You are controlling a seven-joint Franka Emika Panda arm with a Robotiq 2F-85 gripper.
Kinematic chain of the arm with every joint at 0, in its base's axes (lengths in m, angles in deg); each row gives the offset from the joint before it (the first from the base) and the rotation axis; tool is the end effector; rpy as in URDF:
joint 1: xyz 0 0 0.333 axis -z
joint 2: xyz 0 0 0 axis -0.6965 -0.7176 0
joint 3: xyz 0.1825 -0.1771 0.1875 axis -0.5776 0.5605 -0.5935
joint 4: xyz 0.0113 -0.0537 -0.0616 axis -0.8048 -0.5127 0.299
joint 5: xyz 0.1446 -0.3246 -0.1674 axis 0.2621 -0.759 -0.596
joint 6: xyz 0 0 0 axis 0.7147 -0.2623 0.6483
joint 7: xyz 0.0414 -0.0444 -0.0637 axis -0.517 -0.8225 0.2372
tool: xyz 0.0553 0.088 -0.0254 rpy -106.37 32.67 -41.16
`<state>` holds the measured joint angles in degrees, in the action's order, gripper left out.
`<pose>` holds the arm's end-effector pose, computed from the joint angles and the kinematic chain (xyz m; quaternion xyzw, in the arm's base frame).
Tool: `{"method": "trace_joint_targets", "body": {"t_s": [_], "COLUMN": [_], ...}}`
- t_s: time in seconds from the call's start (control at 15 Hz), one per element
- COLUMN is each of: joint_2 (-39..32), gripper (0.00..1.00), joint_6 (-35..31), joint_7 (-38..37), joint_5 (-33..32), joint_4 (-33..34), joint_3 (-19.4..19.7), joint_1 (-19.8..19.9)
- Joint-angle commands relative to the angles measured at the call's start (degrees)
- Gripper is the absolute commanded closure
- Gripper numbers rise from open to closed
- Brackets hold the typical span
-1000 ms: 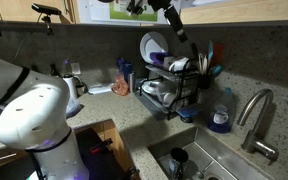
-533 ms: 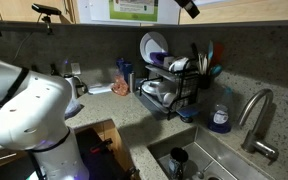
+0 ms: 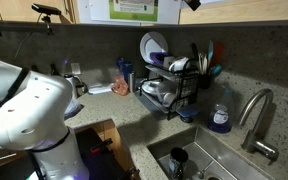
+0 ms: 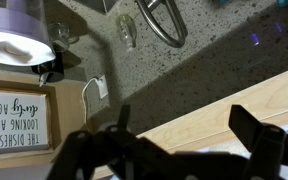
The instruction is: Close the open upper cabinet doors
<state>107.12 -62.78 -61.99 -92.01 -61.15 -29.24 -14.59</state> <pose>0.2940 -0.1021 0.6959 0.7622 -0.4791 0.4234 0.1007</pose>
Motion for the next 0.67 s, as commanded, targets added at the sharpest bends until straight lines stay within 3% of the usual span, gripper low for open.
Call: {"method": "trace_joint_targets", "body": {"t_s": [0.0,0.6], "joint_2": [-0.1,9.4], "gripper": [0.00,0.00], "joint_6": [0.2,1.0], "joint_7": [-0.4,-5.1], "joint_5": [-0.6,-4.3], "joint_4": [0.2,-1.0], "joint_3": [0.3,1.7], "joint_1": [-0.6,7.4]}}
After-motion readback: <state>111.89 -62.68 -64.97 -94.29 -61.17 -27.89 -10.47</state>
